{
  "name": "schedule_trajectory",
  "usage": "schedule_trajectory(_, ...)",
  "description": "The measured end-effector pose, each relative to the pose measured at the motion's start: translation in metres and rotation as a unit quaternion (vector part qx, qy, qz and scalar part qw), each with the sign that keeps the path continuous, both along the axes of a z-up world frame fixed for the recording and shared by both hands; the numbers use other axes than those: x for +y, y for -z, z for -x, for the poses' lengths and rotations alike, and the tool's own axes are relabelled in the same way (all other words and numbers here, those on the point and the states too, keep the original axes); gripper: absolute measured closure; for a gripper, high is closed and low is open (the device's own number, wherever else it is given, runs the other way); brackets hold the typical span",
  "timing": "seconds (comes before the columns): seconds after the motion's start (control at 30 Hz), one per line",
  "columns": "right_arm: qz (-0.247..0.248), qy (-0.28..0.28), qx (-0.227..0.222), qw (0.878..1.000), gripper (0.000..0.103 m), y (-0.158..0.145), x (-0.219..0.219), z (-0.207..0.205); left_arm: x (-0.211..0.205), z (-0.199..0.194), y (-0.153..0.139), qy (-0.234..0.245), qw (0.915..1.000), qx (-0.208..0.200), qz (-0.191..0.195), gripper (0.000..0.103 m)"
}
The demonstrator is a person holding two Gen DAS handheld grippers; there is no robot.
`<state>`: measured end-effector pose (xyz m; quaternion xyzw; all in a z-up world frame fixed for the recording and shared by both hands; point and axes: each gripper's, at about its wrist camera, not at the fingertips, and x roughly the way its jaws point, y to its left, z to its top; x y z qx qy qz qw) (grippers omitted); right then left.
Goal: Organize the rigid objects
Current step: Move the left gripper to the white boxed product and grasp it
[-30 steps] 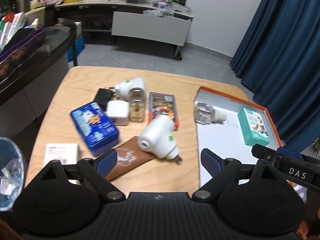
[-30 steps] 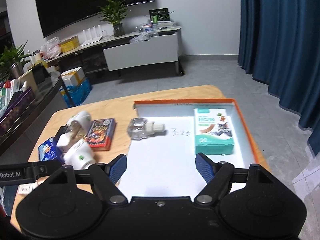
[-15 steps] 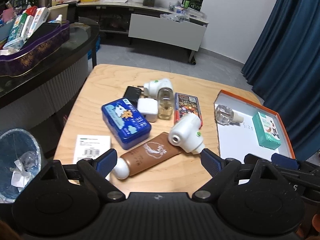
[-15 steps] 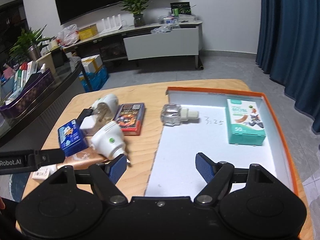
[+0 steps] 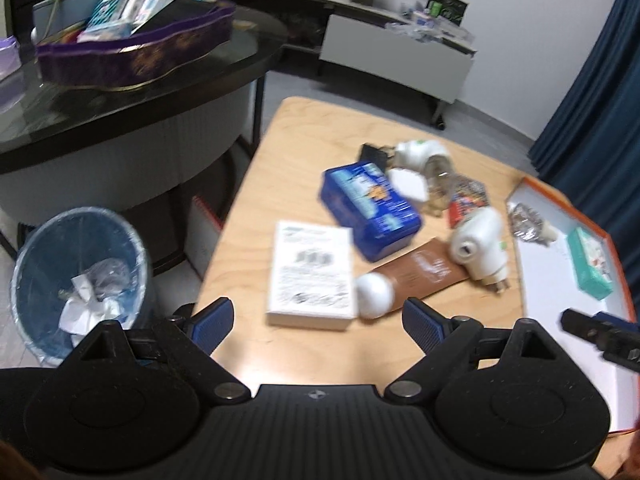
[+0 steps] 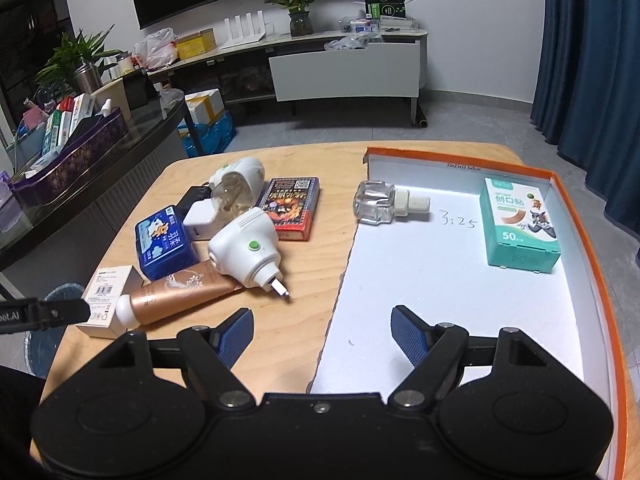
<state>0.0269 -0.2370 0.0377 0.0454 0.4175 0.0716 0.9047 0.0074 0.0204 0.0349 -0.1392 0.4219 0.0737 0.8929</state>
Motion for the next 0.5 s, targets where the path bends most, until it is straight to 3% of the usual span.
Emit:
schedule_trajectory(0.3, 0.000, -0.002, 0.003, 1.000, 0.013, 0.002, 0.001, -0.002, 0.023, -0.023, 0.016, -0.041, 0.9991, 0.007, -0.005, 0.009)
schedule_trajectory(0.5, 0.004, -0.003, 0.003, 1.000, 0.013, 0.004, 0.003, -0.005, 0.015, -0.047, 0.027, -0.016, 0.9997, 0.010, -0.017, 0.007)
